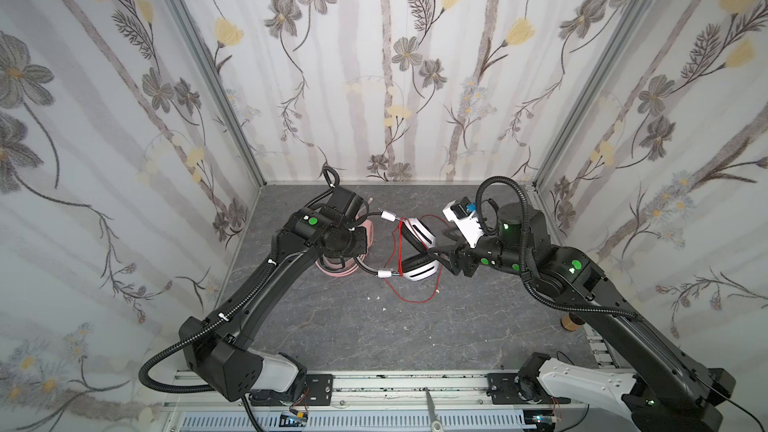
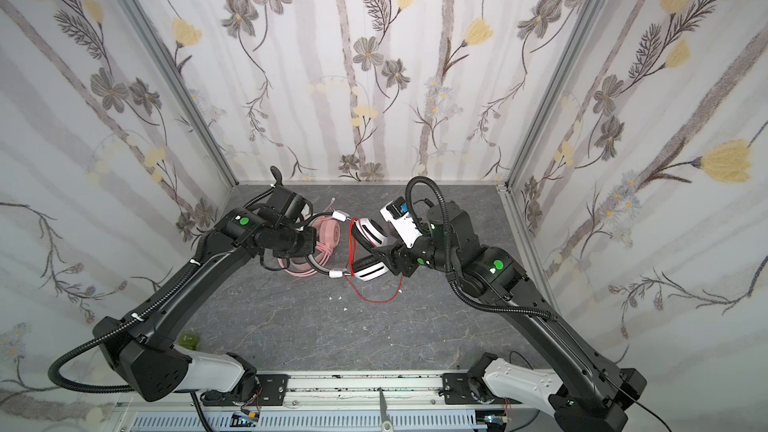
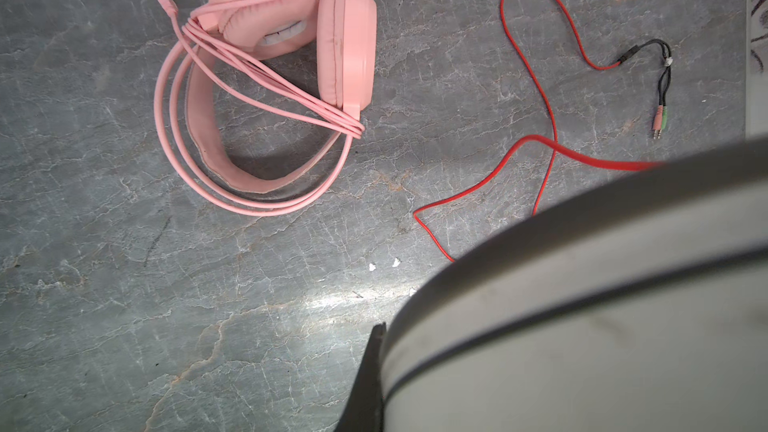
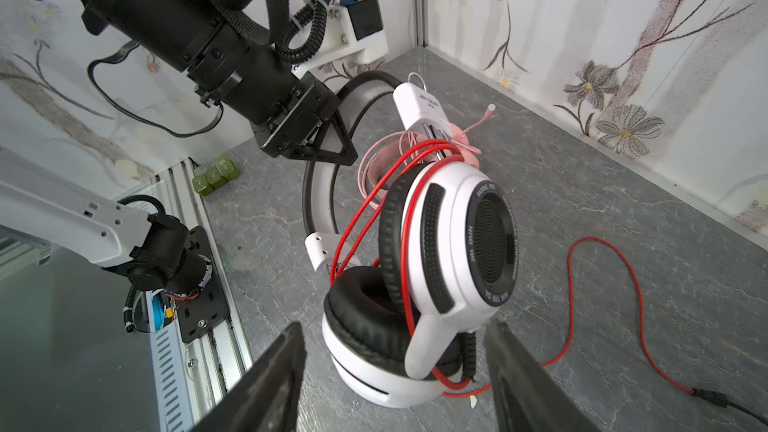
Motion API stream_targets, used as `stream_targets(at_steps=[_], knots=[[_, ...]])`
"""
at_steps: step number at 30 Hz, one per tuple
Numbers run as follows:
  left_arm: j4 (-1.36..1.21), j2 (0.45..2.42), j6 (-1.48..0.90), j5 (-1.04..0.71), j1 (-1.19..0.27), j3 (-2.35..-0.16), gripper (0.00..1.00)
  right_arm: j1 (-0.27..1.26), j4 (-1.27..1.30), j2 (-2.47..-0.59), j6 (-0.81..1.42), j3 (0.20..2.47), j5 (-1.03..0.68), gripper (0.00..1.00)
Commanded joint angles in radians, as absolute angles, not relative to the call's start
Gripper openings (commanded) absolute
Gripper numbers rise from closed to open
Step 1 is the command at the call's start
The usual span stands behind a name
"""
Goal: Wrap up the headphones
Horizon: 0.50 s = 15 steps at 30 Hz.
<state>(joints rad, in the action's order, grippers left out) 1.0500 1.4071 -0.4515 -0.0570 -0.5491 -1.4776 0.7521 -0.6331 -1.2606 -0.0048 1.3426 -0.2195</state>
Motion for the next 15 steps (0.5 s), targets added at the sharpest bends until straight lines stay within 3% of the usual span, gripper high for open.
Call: stream_targets(at_steps=[1,15], knots=[[1.006,1.411,-0.483,-0.101,-0.551,-1.468,0.00,0.792,-0.742,-1.316,-0.045,1.408,-0.018,0.75],[1.030,1.414,-0.461,-0.102,-0.605,-1.485,0.00,0.822,-0.815,-1.518,-0.099,1.555,-0.014,0.73]])
